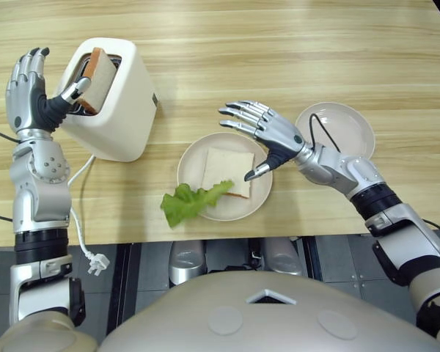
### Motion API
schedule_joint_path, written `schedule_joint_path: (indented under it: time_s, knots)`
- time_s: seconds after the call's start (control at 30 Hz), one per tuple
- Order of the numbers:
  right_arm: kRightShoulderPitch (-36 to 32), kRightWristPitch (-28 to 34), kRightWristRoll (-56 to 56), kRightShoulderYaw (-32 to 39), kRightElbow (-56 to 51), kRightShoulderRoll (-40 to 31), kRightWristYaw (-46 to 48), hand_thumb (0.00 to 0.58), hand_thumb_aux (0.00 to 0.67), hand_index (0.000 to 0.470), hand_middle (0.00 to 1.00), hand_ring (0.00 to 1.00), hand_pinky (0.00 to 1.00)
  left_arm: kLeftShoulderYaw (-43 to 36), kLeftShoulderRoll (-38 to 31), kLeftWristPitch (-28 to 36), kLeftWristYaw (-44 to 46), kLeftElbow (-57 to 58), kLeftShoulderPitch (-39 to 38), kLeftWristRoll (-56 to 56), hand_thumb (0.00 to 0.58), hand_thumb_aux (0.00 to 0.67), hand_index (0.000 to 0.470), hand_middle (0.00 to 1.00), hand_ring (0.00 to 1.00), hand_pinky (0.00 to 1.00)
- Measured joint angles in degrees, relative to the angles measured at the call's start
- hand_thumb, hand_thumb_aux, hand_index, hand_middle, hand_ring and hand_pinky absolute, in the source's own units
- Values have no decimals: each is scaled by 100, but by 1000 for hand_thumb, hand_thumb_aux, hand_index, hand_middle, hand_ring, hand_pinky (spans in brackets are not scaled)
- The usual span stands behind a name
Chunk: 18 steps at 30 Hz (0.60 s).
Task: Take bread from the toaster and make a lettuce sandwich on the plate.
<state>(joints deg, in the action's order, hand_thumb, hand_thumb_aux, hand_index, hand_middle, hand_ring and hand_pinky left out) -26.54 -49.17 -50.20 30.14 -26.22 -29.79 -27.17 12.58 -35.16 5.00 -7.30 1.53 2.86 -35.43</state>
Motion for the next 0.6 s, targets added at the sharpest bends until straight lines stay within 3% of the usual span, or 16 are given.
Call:
schedule_joint_path:
  time_s: [0.23, 0.27, 0.33, 0.37, 0.6]
  knots:
    - [138, 2, 15, -20, 1, 135, 91, 0, 0, 0, 0, 0, 0, -355, -1, 252, 72, 53, -10, -176, 0, 0, 0, 0, 0, 0]
    - [172, 4, 12, -15, 0, 170, 93, 0, 0, 0, 0, 0, 0, -380, -1, 273, 90, 54, -10, -181, 53, 32, 22, 0, 0, 0]
    - [241, 10, -56, 31, -5, 222, 103, 0, 0, 0, 0, 0, 0, -403, -1, 314, 121, 59, -11, -209, 53, 32, 22, 0, 0, 0]
    - [264, 13, -120, 76, -4, 248, 109, 0, 0, 0, 0, 0, 0, -427, -1, 332, 134, 59, -12, -213, 0, 0, 0, 0, 0, 0]
    - [458, 140, -924, 579, 32, 271, 27, 0, 0, 0, 0, 0, 0, -532, 2, 365, 145, 52, -77, -210, 0, 0, 0, 0, 0, 0]
